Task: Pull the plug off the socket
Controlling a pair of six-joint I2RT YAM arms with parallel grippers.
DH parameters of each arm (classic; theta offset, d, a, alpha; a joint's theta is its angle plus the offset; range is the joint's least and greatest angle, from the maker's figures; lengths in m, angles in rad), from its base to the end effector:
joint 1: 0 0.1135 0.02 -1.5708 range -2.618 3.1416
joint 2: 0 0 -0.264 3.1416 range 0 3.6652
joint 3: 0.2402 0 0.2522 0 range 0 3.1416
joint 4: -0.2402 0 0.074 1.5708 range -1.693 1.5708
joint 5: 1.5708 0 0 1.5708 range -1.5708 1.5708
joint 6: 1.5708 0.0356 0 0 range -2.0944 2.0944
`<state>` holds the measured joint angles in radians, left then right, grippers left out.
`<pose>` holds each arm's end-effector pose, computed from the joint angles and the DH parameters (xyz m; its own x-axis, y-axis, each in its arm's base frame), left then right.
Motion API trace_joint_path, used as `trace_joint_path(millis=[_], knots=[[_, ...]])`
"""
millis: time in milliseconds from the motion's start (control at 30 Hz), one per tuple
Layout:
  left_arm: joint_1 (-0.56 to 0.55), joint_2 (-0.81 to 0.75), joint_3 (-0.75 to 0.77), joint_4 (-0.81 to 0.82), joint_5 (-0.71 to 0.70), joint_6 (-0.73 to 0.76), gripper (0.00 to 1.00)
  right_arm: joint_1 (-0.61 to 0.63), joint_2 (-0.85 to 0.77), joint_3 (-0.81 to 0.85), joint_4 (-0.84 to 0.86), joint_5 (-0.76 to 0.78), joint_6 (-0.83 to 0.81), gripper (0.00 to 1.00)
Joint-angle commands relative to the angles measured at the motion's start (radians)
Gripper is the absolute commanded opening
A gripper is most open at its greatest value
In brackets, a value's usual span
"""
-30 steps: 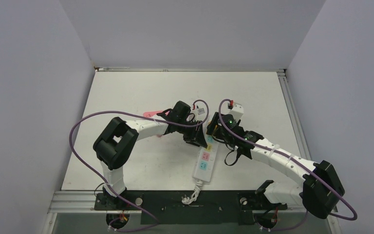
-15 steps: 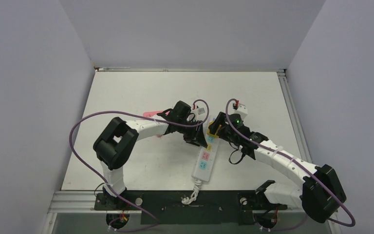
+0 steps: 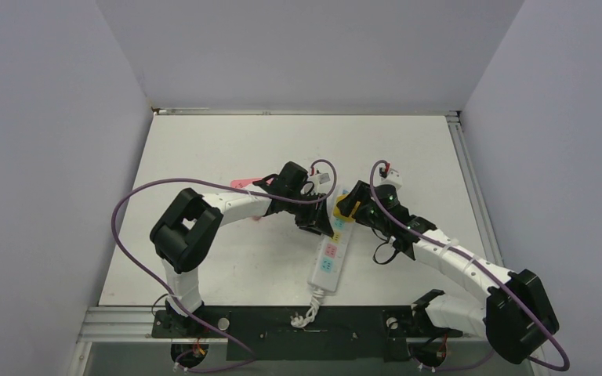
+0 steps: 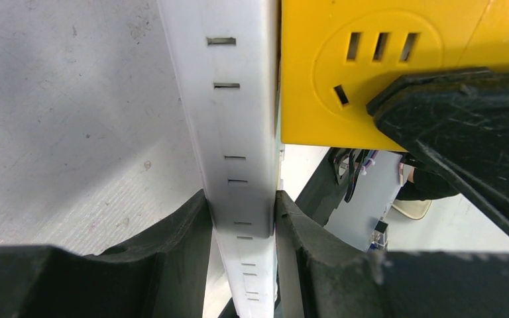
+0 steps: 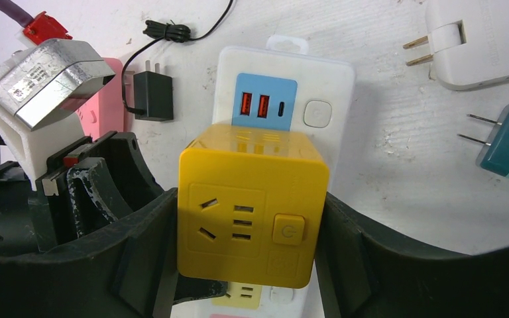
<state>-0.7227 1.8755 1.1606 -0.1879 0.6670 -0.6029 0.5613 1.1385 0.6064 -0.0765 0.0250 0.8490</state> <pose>0.2754 -0.2723 0.1700 -0.9426 0.2373 -0.2348 0.3309 0.5710 -0.7513 0.2044 0.1274 0.2180 -0.7062 0.4424 -0.5528 0.0232 0.7948 0.6064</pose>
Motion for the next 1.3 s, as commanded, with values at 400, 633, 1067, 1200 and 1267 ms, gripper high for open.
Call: trace_joint_path(millis=[400, 633, 1067, 1200, 1267], knots=[[0.012, -0.03, 0.034, 0.025, -0.05, 0.049, 0.0, 0.145, -0.024, 0.124, -0.131, 0.308, 0.015, 0.05], [0.014, -0.027, 0.035, 0.019, -0.058, 0.049, 0.0, 0.172, -0.001, 0.169, -0.207, 0.39, 0.046, 0.05], [0.026, -0.024, 0.041, 0.001, -0.069, 0.049, 0.0, 0.034, -0.044, 0.088, 0.004, 0.022, 0.027, 0.05], [0.026, -0.018, 0.04, 0.003, -0.063, 0.044, 0.0, 0.016, -0.042, 0.076, 0.05, -0.058, 0.028, 0.05], [0.026, -0.014, 0.039, 0.005, -0.061, 0.041, 0.0, 0.013, -0.042, 0.073, 0.066, -0.083, 0.031, 0.05]])
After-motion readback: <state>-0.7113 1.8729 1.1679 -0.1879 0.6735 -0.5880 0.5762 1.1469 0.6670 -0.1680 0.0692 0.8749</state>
